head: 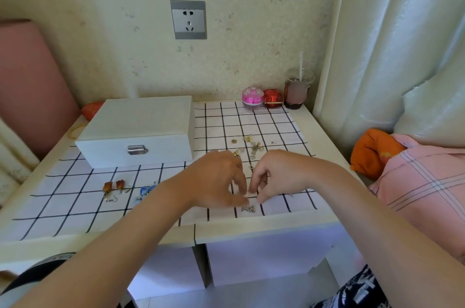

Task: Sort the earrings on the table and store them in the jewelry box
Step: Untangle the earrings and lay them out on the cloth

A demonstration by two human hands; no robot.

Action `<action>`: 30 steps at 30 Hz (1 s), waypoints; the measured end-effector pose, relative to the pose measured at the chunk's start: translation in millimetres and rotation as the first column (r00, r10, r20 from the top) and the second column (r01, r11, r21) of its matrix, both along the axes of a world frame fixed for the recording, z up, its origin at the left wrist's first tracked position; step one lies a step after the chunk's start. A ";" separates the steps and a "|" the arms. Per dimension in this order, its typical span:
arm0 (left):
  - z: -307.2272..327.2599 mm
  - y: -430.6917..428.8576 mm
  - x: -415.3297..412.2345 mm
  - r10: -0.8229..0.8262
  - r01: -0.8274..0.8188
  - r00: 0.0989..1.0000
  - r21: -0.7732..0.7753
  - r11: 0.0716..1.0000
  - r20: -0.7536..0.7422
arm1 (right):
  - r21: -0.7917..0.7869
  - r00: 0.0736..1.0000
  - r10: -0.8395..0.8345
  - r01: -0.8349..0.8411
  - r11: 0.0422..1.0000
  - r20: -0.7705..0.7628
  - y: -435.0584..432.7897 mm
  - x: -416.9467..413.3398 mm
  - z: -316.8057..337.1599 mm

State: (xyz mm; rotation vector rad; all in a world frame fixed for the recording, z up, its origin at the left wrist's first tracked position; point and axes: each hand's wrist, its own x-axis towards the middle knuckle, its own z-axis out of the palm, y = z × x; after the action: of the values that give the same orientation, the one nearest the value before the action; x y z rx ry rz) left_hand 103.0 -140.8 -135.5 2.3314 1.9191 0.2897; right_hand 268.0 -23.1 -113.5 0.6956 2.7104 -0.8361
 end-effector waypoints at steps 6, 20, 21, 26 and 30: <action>26.5 26.7 -30.1 0.208 -0.212 0.960 0.000 0.977 0.188 | 0.057 0.931 -0.230 0.255 0.965 -0.283 46.6 3.9 9.3; -6.1 90.4 -48.4 0.245 -0.208 0.961 -0.248 0.946 0.128 | 0.166 0.987 -0.122 0.138 0.976 -0.108 78.0 -45.6 -16.7; -7.7 90.1 -50.9 0.241 -0.205 0.962 -0.247 0.947 0.127 | 0.161 0.990 -0.113 0.127 0.979 -0.088 76.9 -47.4 -18.2; -12.4 88.0 -57.7 0.288 -0.257 0.948 -0.208 0.944 0.137 | 0.208 0.991 -0.114 0.126 0.970 -0.071 73.2 -52.6 -18.7; -7.3 89.8 -56.9 0.310 -0.281 0.935 -0.176 0.944 0.172 | 0.185 0.988 -0.139 0.149 0.971 -0.065 71.8 -51.4 -17.9</action>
State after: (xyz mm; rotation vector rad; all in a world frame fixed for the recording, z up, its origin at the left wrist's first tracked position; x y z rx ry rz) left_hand 46.1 -51.0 -142.8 1.8423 2.1073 0.3738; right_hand 216.7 48.7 -131.4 0.9331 2.8395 -0.6381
